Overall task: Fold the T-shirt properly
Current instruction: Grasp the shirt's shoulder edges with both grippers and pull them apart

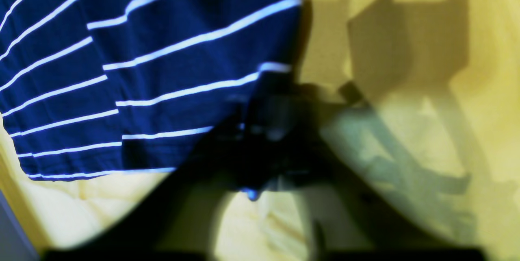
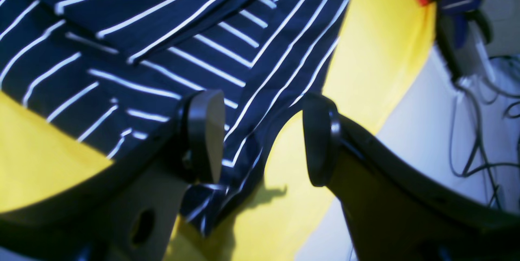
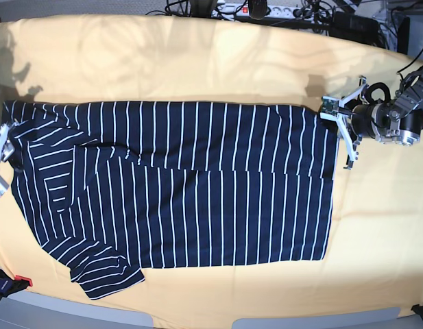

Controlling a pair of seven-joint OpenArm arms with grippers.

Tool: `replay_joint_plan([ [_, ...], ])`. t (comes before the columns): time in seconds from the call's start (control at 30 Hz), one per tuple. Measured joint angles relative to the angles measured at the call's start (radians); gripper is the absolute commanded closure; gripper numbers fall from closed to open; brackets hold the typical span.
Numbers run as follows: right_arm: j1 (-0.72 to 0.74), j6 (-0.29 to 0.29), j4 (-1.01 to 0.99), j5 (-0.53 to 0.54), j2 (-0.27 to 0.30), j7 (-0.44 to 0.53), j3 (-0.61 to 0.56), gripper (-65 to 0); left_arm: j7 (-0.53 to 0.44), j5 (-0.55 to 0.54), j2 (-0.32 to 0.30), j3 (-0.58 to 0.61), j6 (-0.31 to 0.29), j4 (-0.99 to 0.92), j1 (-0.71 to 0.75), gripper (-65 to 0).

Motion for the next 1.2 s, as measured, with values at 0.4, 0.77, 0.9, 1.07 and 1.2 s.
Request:
replay_joint_plan([
  [0.4,-0.26,0.013,0.002,0.03,0.011,-0.117,-0.001,-33.2,-0.001,-0.004,-0.044,0.0,0.001,-0.001,0.0,0.0],
  [0.77,-0.41,-0.007,-0.123,-0.282,0.011,0.193,0.001,-33.2,-0.006,-0.011,-0.077,0.0,0.005,0.014,0.0,0.0],
  [0.9,-0.41,-0.019,-0.13,-0.314,0.008,0.283,0.001,-33.2,0.0,-0.022,-0.077,0.0,0.004,0.028,0.0,0.0],
  [1.07,-0.41,-0.019,-0.145,-0.421,-0.027,0.344,0.001,-33.2,0.0,-0.027,-0.078,0.0,0.004,0.057,0.0,0.0],
  [1.2,-0.408,-0.019,-0.145,-0.424,-0.051,0.363,0.001,-33.2,0.0,-0.027,-0.078,0.0,0.004,0.063,0.0,0.0],
])
